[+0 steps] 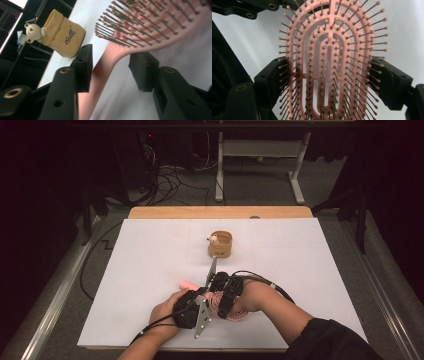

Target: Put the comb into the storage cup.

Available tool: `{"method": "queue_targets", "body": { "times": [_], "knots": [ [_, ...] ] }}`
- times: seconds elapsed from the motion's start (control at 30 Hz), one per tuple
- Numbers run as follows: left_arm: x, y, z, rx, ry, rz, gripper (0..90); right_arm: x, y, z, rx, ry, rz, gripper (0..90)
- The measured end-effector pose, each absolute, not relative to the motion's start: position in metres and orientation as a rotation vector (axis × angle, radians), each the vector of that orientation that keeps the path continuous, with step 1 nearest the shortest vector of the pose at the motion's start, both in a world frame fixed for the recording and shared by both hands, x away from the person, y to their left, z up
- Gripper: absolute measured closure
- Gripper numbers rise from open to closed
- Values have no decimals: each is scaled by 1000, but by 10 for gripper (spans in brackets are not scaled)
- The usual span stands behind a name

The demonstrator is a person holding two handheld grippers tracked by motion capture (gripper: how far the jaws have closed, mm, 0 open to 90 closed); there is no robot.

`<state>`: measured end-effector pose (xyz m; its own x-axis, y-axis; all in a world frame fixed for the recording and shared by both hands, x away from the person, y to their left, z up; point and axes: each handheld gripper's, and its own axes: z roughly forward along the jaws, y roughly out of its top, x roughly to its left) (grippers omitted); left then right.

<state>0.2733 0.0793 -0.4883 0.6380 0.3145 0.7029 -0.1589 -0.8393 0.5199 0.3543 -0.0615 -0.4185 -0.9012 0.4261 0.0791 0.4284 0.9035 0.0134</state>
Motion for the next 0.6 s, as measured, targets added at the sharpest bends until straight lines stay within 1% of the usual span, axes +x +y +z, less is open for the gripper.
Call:
{"method": "queue_targets", "body": {
  "times": [0.4,0.47,0.6],
  "knots": [
    [272,77,-489,2318,94,1196,620,354,-60,-417,-673,-2998,-42,209],
    [271,76,-490,2322,79,1220,648,354,-59,-416,-675,-2999,-42,208],
    [271,76,-490,2326,57,1252,673,354,-59,-415,-675,-2998,-43,208]
  ]
}}
